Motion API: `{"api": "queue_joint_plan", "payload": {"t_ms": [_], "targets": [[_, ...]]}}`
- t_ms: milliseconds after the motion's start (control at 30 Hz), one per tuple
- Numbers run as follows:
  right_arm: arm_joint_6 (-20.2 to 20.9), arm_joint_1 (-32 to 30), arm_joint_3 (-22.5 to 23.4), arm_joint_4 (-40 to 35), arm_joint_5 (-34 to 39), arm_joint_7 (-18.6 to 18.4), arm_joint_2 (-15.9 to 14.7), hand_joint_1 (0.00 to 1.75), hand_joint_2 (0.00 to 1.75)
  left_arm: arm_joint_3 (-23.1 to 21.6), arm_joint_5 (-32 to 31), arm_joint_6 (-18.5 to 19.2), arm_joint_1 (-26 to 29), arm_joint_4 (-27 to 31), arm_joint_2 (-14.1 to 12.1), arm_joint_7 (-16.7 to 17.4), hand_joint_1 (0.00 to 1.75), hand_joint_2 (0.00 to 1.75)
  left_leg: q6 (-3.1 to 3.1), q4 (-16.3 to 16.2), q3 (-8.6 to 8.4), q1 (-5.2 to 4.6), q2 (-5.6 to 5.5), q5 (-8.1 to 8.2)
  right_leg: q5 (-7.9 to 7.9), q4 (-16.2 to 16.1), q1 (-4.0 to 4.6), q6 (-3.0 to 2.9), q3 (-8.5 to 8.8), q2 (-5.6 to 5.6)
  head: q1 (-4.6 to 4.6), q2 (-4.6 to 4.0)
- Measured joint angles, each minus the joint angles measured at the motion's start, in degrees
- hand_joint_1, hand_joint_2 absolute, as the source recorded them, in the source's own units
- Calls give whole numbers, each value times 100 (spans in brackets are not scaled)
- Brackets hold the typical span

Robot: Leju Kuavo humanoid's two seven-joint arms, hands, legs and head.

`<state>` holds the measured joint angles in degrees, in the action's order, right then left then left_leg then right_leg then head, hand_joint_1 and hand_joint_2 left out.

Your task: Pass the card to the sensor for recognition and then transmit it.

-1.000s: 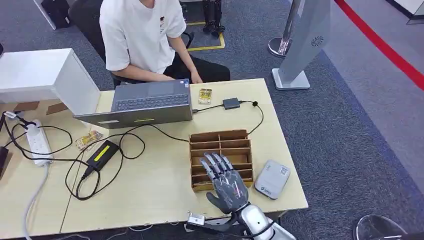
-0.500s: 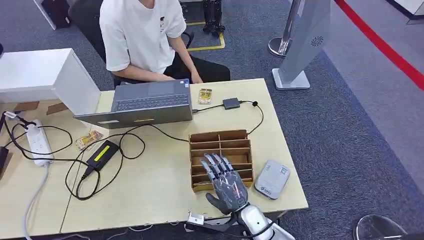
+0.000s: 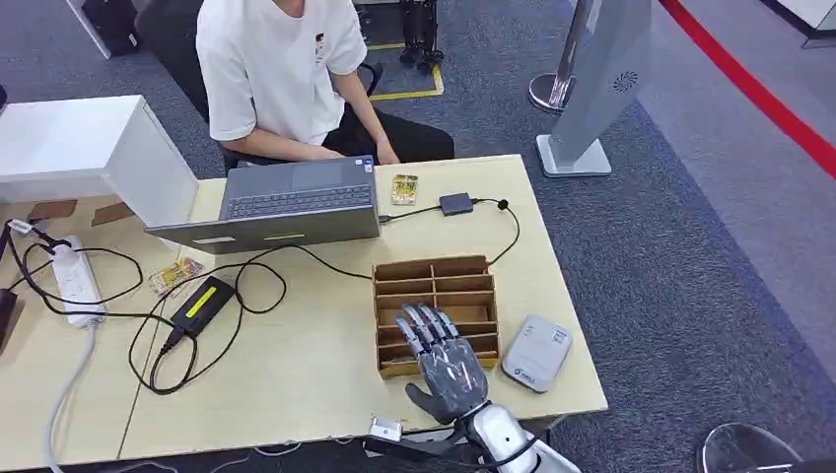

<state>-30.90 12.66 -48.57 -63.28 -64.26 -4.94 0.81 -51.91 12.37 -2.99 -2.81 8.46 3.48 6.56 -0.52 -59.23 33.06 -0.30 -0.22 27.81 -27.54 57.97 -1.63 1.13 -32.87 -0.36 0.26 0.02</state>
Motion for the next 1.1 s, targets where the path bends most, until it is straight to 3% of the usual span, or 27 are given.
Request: {"api": "queue_joint_plan", "payload": {"t_ms": [400,467,533,1100], "targets": [[127,-1,-28,-111,157,-22,-22,175,175,0,50,7,1,0,0,4,0,175,0,0,0,0,0,0,0,0,0,0,0,0,0,-2],[129,-2,-33,-142,210,-22,-33,171,175,0,59,9,1,0,0,4,0,175,0,0,-1,0,0,0,0,0,0,0,0,0,0,-2],[131,-3,-33,-160,216,-22,-39,155,175,0,66,9,1,0,0,4,0,175,0,0,0,0,0,0,0,0,0,0,0,0,0,-2],[159,-7,-35,-269,238,-33,-94,155,175,0,57,-188,18,0,0,-70,0,175,0,0,0,0,0,0,0,0,0,0,-1,0,0,-2]]}}
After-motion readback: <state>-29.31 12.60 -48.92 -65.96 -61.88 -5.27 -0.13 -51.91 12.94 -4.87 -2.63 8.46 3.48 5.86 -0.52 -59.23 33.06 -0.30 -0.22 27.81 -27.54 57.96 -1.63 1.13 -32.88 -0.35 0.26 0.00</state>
